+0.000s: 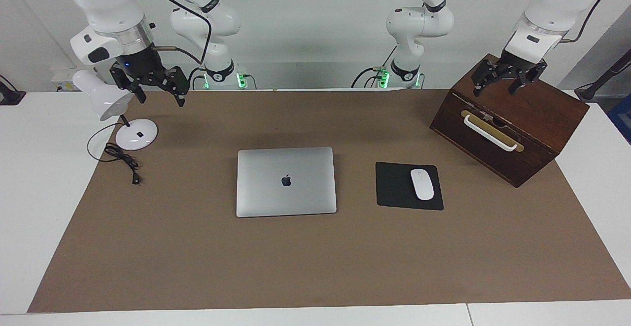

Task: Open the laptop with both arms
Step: 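Move the left and right grippers from rest toward the silver laptop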

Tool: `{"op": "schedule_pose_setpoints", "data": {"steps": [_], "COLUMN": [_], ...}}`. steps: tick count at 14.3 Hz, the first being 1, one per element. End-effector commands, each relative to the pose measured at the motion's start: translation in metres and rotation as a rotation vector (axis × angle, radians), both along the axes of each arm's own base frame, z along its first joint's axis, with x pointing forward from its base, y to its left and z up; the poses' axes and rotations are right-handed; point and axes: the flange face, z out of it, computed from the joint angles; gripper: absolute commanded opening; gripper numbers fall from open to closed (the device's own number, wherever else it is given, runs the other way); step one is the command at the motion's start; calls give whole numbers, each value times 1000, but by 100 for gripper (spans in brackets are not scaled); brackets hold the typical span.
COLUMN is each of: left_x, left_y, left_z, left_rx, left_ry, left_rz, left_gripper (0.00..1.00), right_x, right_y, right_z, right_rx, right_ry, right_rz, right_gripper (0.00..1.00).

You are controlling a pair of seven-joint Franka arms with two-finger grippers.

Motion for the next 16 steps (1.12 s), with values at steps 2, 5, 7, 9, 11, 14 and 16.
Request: {"op": "schedule_pose_setpoints", "data": {"steps": [2, 5, 7, 9, 11, 14, 16], "left_x": [0, -2, -2, -2, -1, -1, 1], "left_y": [0, 0, 0, 0, 1, -2, -4], "left_z": [4, 7, 7, 8, 9, 13, 13], "left_rx": [4, 3, 3, 3, 3, 2, 1], "left_ry": [-15, -24, -26, -29, -39, -59, -67], "left_rz": [-14, -14, -16, -16, -15, -19, -21], "left_gripper": [100, 100, 100, 100, 99, 21, 0], "right_x": [0, 0, 0, -1, -3, -6, -5], "right_y": [-3, -3, -1, 2, 4, 14, 25], "right_z": [0, 0, -2, -2, -3, -7, -7], "right_rx": [15, 16, 15, 14, 16, 16, 17], "right_ry": [-10, -12, -9, -7, 1, 17, 9], "right_rz": [-24, -22, -7, 27, 65, 85, 103], "right_gripper": [100, 100, 100, 100, 100, 84, 83]}}
